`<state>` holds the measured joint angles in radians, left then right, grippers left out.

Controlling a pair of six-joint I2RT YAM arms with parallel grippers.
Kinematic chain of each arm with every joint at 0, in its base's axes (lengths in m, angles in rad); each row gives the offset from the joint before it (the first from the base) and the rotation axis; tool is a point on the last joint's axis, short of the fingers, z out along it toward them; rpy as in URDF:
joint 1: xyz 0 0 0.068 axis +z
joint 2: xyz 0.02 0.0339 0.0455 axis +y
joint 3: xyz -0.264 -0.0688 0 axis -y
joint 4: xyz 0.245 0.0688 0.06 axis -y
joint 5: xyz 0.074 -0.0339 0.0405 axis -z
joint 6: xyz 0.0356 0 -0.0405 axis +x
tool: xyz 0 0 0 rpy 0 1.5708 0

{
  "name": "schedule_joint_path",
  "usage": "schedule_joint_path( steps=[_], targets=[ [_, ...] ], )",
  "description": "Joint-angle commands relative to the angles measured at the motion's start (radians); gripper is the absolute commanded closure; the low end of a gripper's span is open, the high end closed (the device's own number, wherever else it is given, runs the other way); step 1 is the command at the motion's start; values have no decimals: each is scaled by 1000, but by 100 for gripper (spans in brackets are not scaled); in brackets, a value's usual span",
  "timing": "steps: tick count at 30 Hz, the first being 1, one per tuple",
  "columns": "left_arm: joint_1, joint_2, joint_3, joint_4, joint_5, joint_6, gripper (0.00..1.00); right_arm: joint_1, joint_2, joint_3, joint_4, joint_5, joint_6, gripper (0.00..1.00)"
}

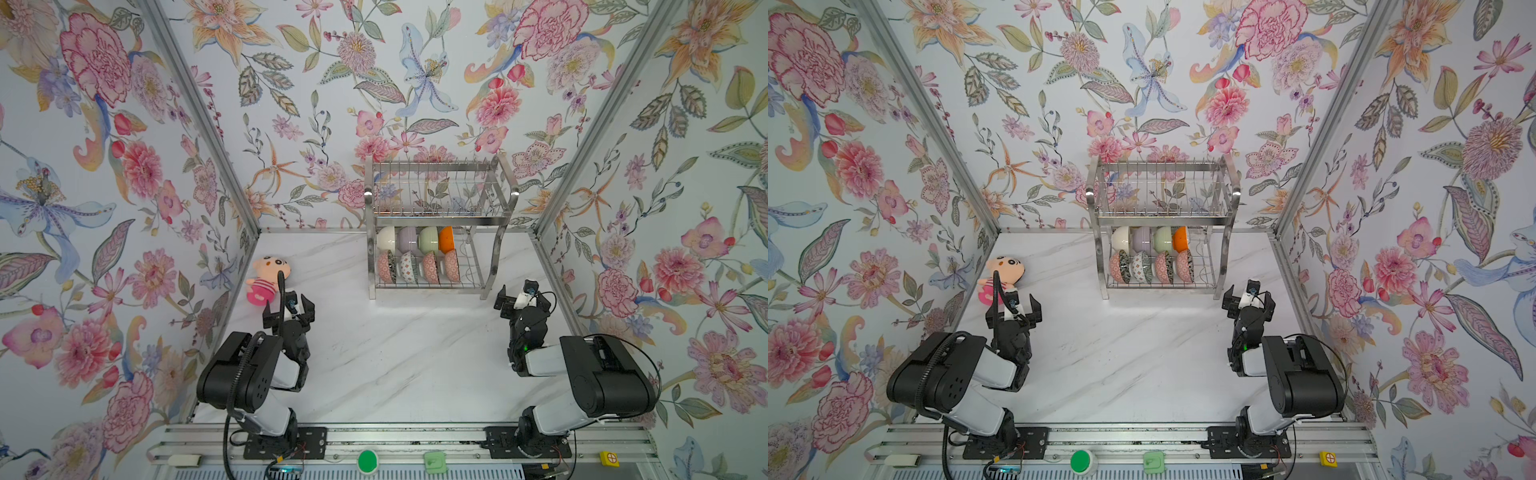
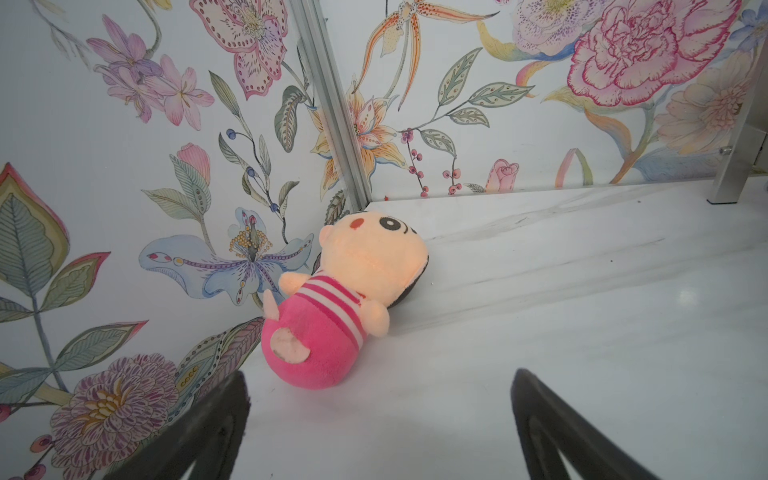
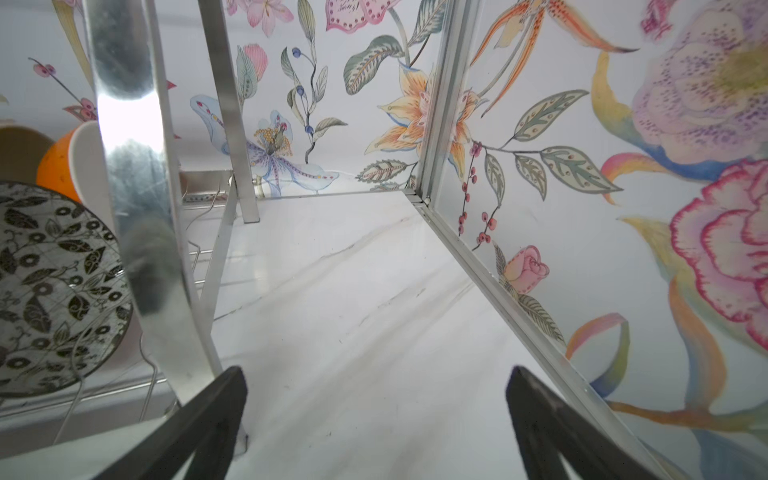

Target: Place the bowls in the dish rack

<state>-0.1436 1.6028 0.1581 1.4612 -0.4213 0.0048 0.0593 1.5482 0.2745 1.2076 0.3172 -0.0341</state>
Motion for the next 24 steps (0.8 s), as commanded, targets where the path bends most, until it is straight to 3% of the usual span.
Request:
schedule_joint_path(
  steps=[1, 16, 20, 24],
  targets=[
    [-2, -6, 10, 41, 12, 11, 1, 8, 7, -1, -45, -33, 26, 1],
    [-1, -6, 9, 41, 12, 11, 1, 8, 6, 1, -55, -35, 26, 1],
    [-2, -6, 9, 41, 12, 11, 1, -26, 2, 26, -111, -234, 0, 1],
    [-2, -6, 9, 41, 12, 10, 1, -17, -1, 14, -95, -214, -6, 1]
  ],
)
